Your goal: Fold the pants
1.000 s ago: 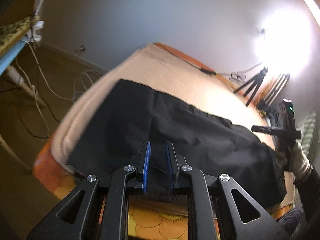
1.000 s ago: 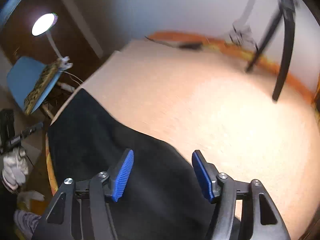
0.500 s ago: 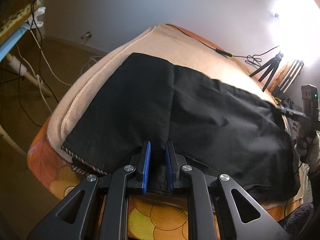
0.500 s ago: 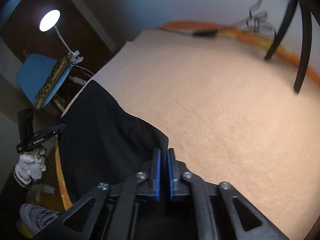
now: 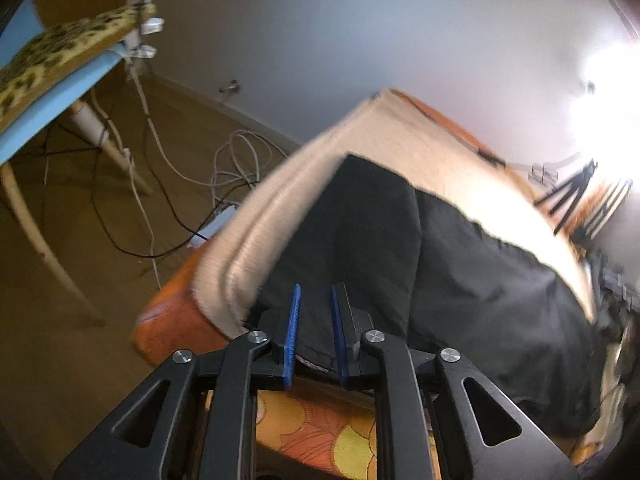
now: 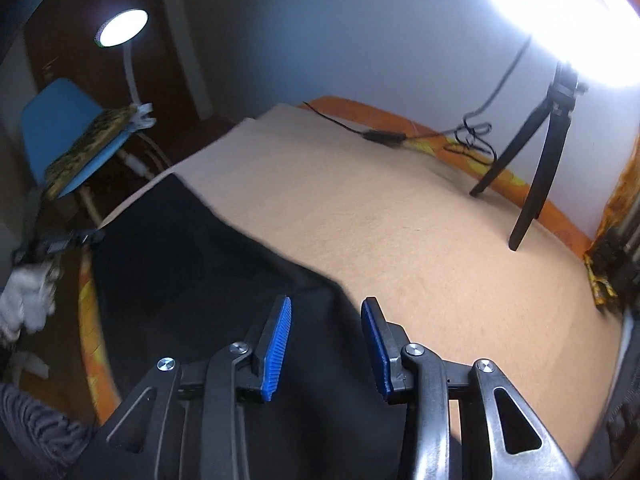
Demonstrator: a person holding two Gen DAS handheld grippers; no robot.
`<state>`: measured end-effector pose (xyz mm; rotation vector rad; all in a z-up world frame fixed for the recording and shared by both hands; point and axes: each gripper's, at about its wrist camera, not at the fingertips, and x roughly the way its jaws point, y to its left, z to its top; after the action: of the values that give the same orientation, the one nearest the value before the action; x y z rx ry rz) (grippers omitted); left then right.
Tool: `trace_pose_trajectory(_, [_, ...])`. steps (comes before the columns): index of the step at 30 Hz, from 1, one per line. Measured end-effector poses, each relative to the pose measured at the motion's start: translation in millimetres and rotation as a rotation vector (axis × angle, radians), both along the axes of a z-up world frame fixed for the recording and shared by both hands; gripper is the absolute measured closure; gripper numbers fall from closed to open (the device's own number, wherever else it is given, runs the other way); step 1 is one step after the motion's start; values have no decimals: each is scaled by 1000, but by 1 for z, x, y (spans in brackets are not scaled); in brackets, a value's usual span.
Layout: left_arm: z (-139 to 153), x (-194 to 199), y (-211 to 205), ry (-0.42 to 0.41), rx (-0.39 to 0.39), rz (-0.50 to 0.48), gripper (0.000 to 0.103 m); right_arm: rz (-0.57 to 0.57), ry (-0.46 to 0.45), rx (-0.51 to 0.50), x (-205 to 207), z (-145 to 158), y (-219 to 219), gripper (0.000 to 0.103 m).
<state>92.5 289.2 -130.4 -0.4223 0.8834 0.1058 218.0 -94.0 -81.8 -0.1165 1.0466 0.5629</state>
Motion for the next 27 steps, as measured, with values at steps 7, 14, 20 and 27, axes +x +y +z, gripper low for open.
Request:
trace_pose_trajectory(7, [-3, -11, 24, -4, -118, 57, 66, 121, 6, 38, -69, 15, 24, 64])
trace_pose_trajectory(14, [-18, -16, 40, 18, -261, 86, 66, 190, 43, 55, -102, 2, 55, 64])
trace_pose_trajectory(20, [-18, -24, 47, 4, -259, 115, 66, 253, 56, 76, -114, 6, 87, 63])
trace_pose_trajectory(27, [-18, -22, 44, 12, -252, 88, 66, 434, 60, -35, -140, -10, 141, 55])
